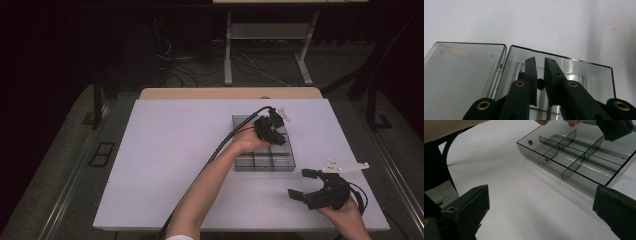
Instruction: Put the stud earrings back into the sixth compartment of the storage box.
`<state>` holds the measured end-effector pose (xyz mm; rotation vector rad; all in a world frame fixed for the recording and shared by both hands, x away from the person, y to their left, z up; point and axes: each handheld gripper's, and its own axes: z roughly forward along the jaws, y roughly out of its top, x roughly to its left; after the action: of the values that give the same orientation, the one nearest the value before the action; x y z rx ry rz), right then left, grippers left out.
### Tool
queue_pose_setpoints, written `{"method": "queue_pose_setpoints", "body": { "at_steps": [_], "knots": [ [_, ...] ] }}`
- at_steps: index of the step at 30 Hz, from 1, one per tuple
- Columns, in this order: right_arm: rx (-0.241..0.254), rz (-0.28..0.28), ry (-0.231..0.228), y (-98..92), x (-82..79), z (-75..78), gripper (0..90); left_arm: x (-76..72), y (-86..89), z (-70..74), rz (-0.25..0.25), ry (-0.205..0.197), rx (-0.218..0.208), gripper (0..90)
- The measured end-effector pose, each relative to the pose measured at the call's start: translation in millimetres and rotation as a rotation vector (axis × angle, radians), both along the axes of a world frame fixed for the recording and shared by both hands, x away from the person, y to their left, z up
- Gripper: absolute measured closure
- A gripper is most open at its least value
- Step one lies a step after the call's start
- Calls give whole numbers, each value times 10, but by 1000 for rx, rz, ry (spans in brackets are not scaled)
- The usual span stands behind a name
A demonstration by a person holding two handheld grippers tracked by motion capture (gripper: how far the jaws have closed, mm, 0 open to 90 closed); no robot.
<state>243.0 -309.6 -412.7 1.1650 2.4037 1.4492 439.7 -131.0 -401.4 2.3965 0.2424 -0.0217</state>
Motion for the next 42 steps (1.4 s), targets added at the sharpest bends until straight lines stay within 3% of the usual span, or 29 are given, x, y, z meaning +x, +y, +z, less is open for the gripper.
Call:
{"method": "queue_pose_setpoints", "body": {
  "at_steps": [6, 12, 17, 27, 35, 42],
  "knots": [
    [0, 1, 5, 1, 0, -1, 8, -2, 30, 44, -1, 34, -36, 689],
    [-1, 0, 2, -4, 6, -5, 8, -48, 143, 227, -16, 19, -54, 562],
    [0, -4, 0, 0, 6, -8, 7, -83, 301, 381, 2, -18, -73, 450],
    [0, -4, 4, -3, 11, -15, 8, -104, 725, 627, 52, -1, -130, 214],
    [-4, -5, 10, 1, 12, -12, 8, -85, 1082, 681, 107, -11, -136, 40],
    [-7, -2, 5, 7, 17, -20, 8, -91, 1329, 634, 156, -21, -125, 0]
  ]
}}
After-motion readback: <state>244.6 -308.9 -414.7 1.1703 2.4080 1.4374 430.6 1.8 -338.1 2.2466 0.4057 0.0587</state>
